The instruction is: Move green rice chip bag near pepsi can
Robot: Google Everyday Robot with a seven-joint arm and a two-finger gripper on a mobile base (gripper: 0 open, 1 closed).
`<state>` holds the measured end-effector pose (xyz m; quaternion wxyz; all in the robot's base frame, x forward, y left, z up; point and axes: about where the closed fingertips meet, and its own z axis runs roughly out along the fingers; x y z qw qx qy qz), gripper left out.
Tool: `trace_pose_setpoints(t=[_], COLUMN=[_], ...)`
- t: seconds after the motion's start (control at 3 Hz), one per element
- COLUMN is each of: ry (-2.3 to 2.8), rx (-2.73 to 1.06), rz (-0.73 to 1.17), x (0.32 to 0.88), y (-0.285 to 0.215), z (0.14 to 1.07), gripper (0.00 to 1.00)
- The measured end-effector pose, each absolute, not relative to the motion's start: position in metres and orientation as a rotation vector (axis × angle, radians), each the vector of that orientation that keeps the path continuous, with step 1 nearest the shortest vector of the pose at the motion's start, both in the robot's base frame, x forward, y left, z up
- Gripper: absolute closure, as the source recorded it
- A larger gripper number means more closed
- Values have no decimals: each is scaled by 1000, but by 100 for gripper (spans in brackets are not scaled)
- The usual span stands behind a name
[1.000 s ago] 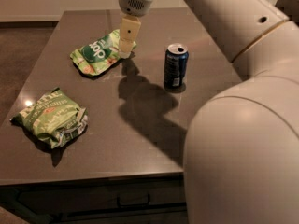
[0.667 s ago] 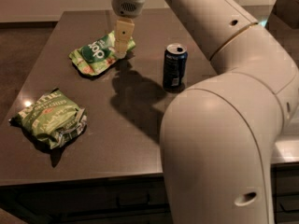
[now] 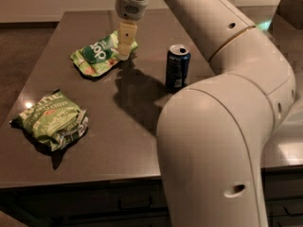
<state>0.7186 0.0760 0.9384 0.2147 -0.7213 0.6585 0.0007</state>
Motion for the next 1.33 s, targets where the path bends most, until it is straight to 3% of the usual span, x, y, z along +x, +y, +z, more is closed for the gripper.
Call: trace_pose_setpoints(t=[0.67,1.33], ry=[1850,1772], rx=[-2015,-2059], rz=[-28,13], x=[762,778], y=[60,93], z=[915,897], gripper=[0,0])
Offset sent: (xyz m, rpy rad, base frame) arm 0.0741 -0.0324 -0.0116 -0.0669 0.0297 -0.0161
